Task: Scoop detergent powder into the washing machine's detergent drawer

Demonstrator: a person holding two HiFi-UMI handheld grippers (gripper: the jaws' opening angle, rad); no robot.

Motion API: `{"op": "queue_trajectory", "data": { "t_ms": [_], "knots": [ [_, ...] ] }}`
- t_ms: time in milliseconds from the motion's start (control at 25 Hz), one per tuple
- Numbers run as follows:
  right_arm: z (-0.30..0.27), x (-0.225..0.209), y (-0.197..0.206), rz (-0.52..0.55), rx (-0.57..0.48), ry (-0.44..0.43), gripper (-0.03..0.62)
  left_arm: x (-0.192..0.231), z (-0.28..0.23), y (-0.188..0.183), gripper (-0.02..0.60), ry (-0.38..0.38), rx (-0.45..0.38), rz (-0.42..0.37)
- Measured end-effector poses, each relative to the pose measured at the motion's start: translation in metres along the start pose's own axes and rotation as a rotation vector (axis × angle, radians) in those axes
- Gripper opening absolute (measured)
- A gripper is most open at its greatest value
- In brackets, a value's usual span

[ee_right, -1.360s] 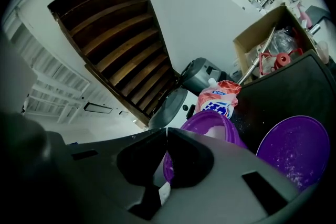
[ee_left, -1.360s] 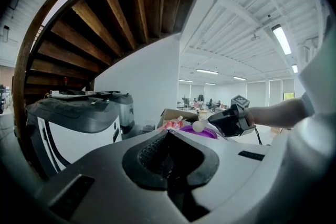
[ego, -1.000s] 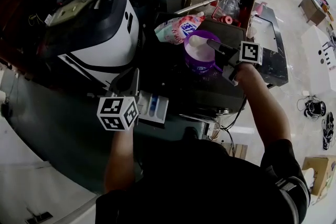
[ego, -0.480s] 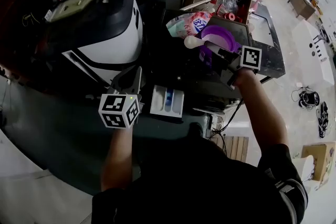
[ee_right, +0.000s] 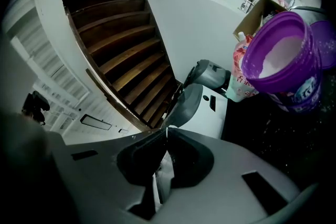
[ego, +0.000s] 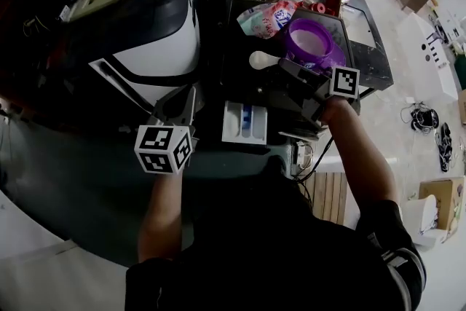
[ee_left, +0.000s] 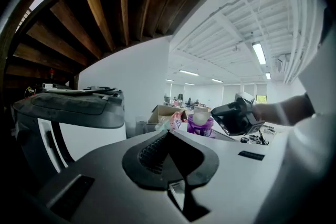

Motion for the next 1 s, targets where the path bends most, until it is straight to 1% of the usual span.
{"op": "queue_trajectory", "data": {
  "t_ms": [200,360,600,1000],
  "knots": [
    [-0.001,0.008,0.038,-0.024,0.01,0.007,0.018,0.001,0.02,0.014,0.008,0.021,0.009,0.009],
    [-0.005,0.006,0.063,-0.034,0.025,0.007,0.018,0.001,0.025,0.027,0.008,0.032,0.023,0.022],
    [-0.008,-0.005,0.09,-0.041,0.053,0.002,0.018,0.0,0.021,0.039,0.008,0.024,0.034,0.056],
    [-0.018,-0.026,0.123,0.007,0.113,0.018,0.018,0.0,0.011,0.059,0.008,-0.001,0.071,0.08]
  ]
}}
Point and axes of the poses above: the fingertips, and each gripper's own axes: z backward along the fingers, x to its left, y out of its underside, the point moved 3 cm from there along z, backward along the fingers
